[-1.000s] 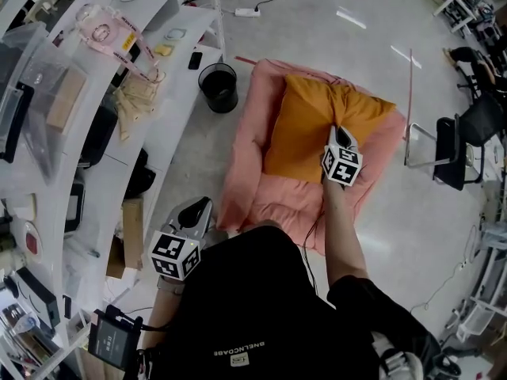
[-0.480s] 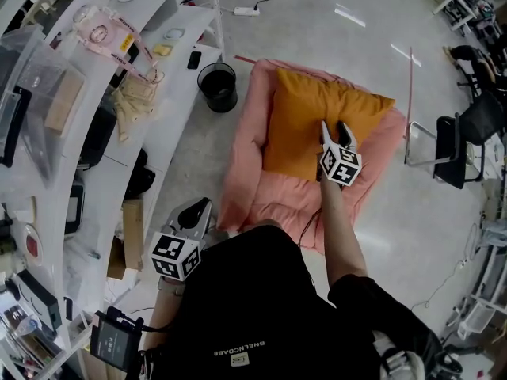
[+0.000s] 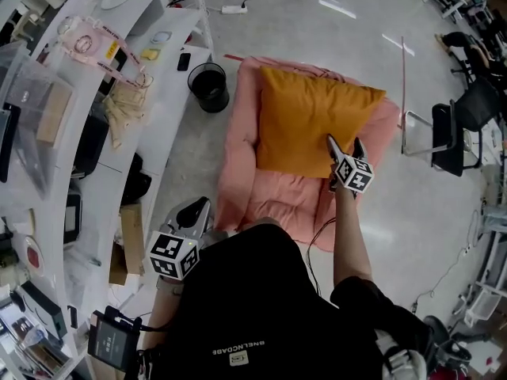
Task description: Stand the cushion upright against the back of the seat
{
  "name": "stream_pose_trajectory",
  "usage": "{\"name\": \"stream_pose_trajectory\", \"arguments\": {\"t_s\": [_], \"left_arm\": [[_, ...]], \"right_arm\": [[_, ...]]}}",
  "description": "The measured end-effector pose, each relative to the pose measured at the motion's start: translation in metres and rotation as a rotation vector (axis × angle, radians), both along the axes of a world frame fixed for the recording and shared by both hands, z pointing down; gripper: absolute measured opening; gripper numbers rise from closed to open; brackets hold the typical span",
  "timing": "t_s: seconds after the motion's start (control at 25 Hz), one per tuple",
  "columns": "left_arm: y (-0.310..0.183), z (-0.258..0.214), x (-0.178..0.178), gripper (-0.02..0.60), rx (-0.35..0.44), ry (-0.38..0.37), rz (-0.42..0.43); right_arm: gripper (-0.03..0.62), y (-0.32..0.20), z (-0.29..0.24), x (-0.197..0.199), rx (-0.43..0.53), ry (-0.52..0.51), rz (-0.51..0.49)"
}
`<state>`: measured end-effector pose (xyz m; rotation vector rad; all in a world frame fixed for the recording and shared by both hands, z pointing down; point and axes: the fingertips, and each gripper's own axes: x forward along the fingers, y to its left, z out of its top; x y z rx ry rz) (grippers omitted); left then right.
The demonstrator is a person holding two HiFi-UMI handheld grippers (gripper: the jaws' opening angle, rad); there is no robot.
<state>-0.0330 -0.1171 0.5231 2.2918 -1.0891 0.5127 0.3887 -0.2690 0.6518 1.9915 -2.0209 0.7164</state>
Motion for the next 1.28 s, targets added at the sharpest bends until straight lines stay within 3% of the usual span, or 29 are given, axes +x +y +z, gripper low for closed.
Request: {"name": "stream_pose_trajectory", "arguments": {"t_s": [0.2,0.64,0.96,1.28], "left_arm": [[-0.001,0.001,0.010,0.031,-0.012,-0.009,0.008],[-0.006,0.000,0.029,0.031,-0.007,-0.015,-0.008],[-0.004,0.001,0.042,0.031,0.000,-0.006,-0.016],[-0.001,0.002,0.048,0.029,0.004,0.007,-0.017]], "right_arm": [[0.515,-0.014,0.021,0.009,-0.018,-0.191,-0.080],[0.491,-0.012,0.056,0.017,-0.074,-0.267,-0.098],[0.471,0.001,0.078,0.027,-0.093,-0.360,0.022],[0.394,0.008,0.091,0.011,-0.151,-0.598,0.151]]}}
